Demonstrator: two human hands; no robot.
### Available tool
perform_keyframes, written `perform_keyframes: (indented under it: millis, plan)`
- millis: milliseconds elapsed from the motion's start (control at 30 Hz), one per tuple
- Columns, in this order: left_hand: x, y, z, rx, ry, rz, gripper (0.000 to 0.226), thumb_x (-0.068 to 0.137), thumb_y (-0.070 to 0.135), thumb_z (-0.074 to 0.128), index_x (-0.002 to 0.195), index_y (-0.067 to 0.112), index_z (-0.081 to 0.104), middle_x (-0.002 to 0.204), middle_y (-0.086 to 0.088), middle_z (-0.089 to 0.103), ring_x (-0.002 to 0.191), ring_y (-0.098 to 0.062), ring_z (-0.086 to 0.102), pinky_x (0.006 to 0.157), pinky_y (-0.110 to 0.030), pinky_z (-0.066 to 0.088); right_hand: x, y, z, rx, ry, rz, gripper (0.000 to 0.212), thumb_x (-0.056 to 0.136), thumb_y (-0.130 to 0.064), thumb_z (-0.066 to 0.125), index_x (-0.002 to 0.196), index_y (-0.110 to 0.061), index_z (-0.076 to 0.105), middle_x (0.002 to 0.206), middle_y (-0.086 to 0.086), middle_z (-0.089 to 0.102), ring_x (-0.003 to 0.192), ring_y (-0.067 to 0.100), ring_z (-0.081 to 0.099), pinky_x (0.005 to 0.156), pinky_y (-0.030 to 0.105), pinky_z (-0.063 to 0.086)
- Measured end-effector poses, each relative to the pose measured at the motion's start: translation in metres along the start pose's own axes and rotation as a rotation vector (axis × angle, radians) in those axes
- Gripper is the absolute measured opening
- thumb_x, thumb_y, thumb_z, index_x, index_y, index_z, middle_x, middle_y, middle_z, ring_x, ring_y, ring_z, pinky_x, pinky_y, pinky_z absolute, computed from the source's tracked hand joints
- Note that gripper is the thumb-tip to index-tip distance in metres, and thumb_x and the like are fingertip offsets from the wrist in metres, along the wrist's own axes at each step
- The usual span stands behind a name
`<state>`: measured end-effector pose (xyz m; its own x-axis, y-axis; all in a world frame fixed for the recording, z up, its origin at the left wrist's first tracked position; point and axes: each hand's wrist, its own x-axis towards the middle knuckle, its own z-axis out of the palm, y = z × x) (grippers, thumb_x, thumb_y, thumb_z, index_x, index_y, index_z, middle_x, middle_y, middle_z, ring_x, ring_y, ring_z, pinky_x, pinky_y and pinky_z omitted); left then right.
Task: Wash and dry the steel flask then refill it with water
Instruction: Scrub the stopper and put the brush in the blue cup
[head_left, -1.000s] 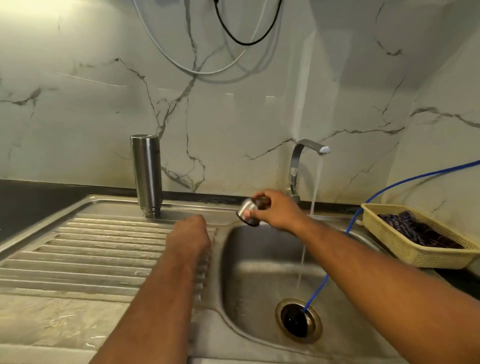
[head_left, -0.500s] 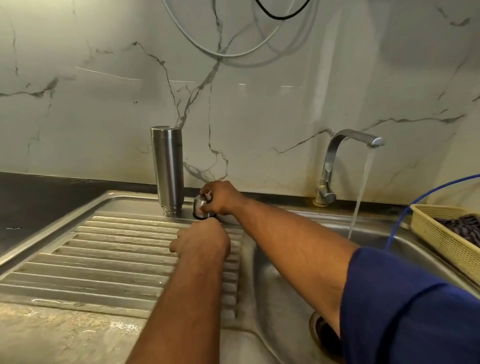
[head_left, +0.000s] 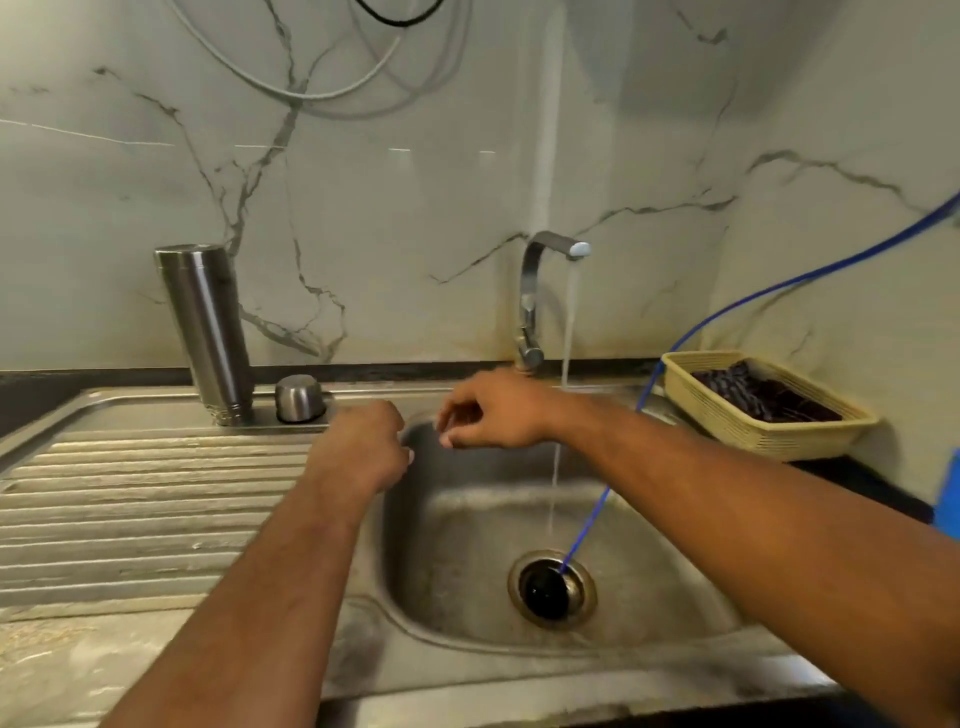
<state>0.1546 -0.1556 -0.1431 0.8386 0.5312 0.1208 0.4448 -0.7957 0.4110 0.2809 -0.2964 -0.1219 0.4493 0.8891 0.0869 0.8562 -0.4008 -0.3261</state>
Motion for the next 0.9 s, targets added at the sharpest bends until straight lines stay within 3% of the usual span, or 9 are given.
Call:
perform_keyframes:
  millis: [133,267,433,533,733,900]
  plan:
    - [-0.019,0.032,0.016,0.027,-0.125,0.195,0.044,0.088,0.033,0.076,0.129,0.025,0.063,0.129,-0.003,0.067,0.115,-0.022,0.063,0.103,-0.039,0.051,-0.048,0.041,0.029,-0.155,-0.207,0.082,0.033,0.088,-0.028,0.077,0.12,-0.022,0.072,0.112,-0.001,0.074,0.092,0.009,0.064,0.079,0.022,0.046]
    - [-0.029,0.055,0.03,0.111,-0.299,0.386,0.049,0.094,0.035,0.07,0.14,0.031,0.055,0.14,0.007,0.057,0.126,-0.013,0.053,0.109,-0.03,0.04,-0.06,0.078,0.066,-0.323,-0.415,0.159,0.046,0.086,-0.024,0.079,0.13,-0.02,0.067,0.121,0.004,0.071,0.11,0.026,0.066,0.085,0.027,0.045]
    - [-0.027,0.057,0.034,0.111,-0.388,0.456,0.047,0.095,0.035,0.068,0.14,0.033,0.054,0.139,0.009,0.056,0.125,-0.011,0.052,0.109,-0.031,0.04,-0.056,0.101,0.101,-0.282,-0.599,0.227,0.086,0.082,-0.029,0.085,0.155,-0.021,0.041,0.151,0.008,0.051,0.134,0.03,0.052,0.108,0.037,0.042]
    - [-0.024,0.054,0.037,0.102,-0.404,0.462,0.046,0.094,0.036,0.069,0.139,0.035,0.055,0.14,0.009,0.056,0.125,-0.012,0.052,0.11,-0.036,0.042,-0.052,0.101,0.112,-0.257,-0.673,0.208,0.08,0.081,-0.027,0.087,0.15,-0.018,0.048,0.145,0.01,0.057,0.128,0.031,0.056,0.107,0.039,0.046]
    - [-0.024,0.053,0.042,0.042,-0.393,0.447,0.043,0.093,0.038,0.07,0.135,0.037,0.057,0.133,0.013,0.06,0.118,-0.008,0.057,0.108,-0.037,0.047,-0.053,0.097,0.113,-0.281,-0.617,0.244,0.054,0.082,-0.033,0.084,0.128,-0.01,0.067,0.122,0.012,0.07,0.108,0.031,0.066,0.096,0.04,0.054]
    - [-0.022,0.047,0.042,-0.049,-0.259,0.359,0.042,0.097,0.034,0.066,0.137,0.037,0.055,0.132,0.015,0.06,0.119,-0.004,0.056,0.099,-0.02,0.043,-0.053,0.105,0.075,-0.015,-0.124,0.427,0.048,0.08,-0.049,0.081,0.111,-0.015,0.072,0.108,0.007,0.072,0.092,0.023,0.067,0.073,0.032,0.053]
